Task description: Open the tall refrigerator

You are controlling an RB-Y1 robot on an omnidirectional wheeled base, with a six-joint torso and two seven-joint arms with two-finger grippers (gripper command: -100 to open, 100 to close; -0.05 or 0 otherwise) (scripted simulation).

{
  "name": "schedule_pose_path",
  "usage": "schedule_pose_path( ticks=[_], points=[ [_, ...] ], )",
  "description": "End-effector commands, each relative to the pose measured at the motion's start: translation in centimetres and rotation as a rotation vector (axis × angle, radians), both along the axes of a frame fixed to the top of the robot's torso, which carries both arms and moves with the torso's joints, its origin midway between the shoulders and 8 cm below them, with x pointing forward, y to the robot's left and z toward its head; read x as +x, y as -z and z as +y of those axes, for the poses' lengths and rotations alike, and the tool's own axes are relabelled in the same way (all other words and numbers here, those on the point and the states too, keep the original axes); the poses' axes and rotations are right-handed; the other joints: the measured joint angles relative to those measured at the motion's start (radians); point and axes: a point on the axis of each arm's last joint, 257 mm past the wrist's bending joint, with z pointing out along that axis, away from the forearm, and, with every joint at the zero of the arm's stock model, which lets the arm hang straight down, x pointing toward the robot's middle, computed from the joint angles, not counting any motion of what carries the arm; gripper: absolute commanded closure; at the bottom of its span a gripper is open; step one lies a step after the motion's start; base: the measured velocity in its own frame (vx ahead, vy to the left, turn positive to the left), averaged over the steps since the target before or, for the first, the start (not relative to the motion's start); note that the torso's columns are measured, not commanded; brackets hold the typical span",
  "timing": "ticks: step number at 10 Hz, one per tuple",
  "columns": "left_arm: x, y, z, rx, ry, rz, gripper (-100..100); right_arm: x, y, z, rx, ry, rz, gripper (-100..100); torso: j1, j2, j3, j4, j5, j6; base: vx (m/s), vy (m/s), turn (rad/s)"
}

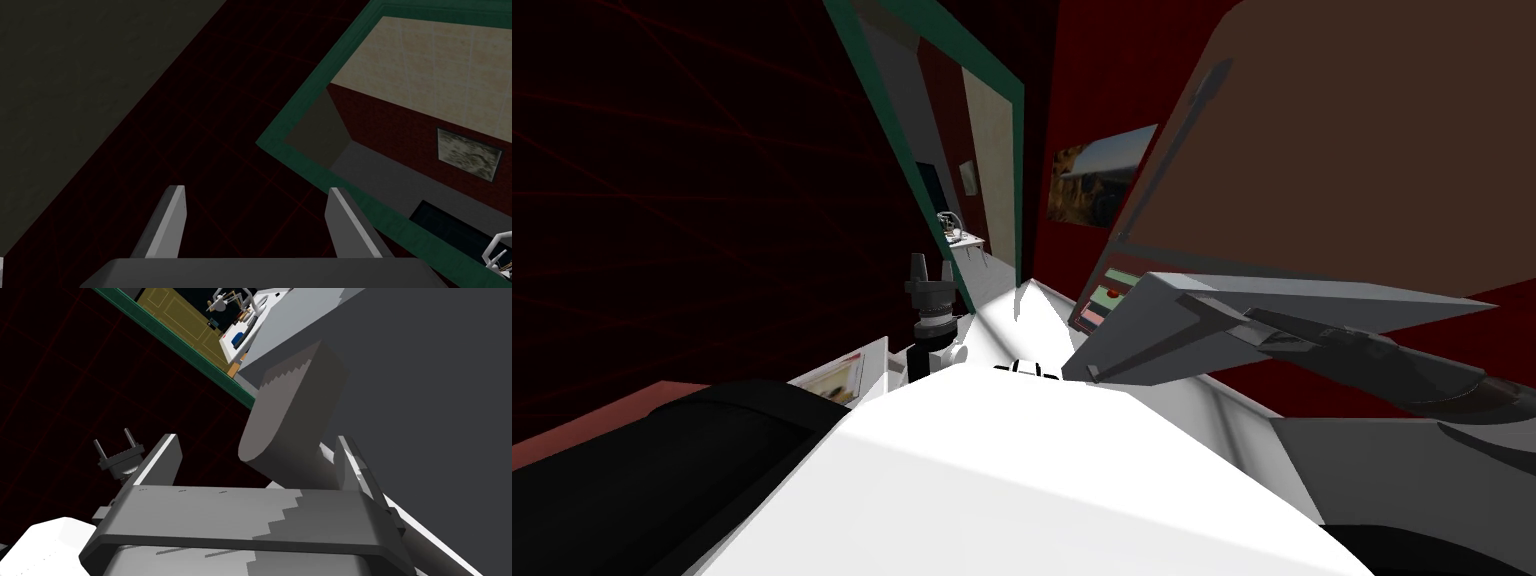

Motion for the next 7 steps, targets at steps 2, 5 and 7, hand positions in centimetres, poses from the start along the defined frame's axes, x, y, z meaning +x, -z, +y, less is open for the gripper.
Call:
schedule_pose_path(
  ticks=[2, 5, 7],
  points=[
    [0.0, 0.0, 0.0, 0.0, 0.0, 0.0, 0, -0.6, -0.1, 1.5, 0.0, -0.056, 0.001, 100, 0.006, 0.01, 0.005, 0.005, 0.005, 0.001, -0.111, -0.124, 0.018],
    [0.0, 0.0, 0.0, 0.0, 0.0, 0.0, 0, -1.5, -0.4, 3.7, -0.002, -0.137, -0.004, 100, 0.004, 0.009, 0.004, 0.007, 0.006, 0.004, -0.173, -0.154, 0.007],
    [0.0, 0.0, 0.0, 0.0, 0.0, 0.0, 0, -2.0, -0.6, 4.8, -0.002, -0.178, -0.006, 100, 0.008, 0.005, 0.0, 0.006, 0.008, 0.001, -0.194, -0.142, 0.015]
  ],
)
